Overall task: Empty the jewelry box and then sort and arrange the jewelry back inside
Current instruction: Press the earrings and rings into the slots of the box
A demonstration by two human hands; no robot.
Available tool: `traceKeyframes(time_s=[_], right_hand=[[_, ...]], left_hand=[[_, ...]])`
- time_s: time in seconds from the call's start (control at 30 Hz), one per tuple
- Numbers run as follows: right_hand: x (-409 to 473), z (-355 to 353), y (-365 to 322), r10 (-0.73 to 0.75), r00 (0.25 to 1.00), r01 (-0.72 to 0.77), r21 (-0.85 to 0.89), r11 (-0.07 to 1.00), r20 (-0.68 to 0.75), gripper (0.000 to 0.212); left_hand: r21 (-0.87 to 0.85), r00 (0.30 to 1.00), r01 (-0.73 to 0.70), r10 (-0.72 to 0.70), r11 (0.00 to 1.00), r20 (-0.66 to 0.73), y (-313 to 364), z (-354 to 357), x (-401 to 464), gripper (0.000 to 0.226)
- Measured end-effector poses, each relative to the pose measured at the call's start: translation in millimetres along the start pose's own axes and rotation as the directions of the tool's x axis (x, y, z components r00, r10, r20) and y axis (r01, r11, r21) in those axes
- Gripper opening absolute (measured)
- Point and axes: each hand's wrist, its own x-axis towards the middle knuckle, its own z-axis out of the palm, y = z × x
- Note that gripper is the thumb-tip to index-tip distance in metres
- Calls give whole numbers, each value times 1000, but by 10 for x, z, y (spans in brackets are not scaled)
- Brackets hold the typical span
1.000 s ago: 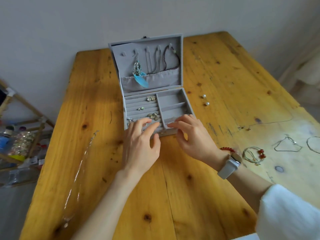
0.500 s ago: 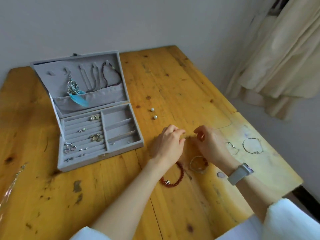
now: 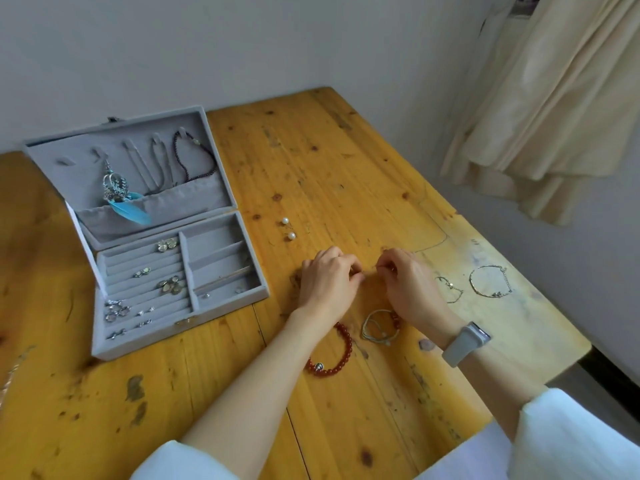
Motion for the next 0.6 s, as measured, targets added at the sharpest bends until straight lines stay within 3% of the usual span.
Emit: traceKeyframes(time_s=[0.17, 0.27, 0.37, 0.6], right_hand=[[-23, -73, 4, 30, 999, -27, 82, 996, -39, 10], [-52, -109, -63, 21, 998, -15, 123, 992, -52, 9], [-70, -99, -197, -3, 999, 8, 133, 991, -37, 11], [-125, 155, -824, -193, 980, 176, 268, 947, 39, 13]], left_hand=[[25, 997, -19, 18, 999, 70, 32, -56, 24, 16], [-216, 997, 69, -58, 974, 55, 19, -199, -86, 10], [-442, 986, 147, -166, 885, -4, -40, -414, -338, 4], [-607, 910, 262, -402, 751, -105, -676, -1000, -990, 14]])
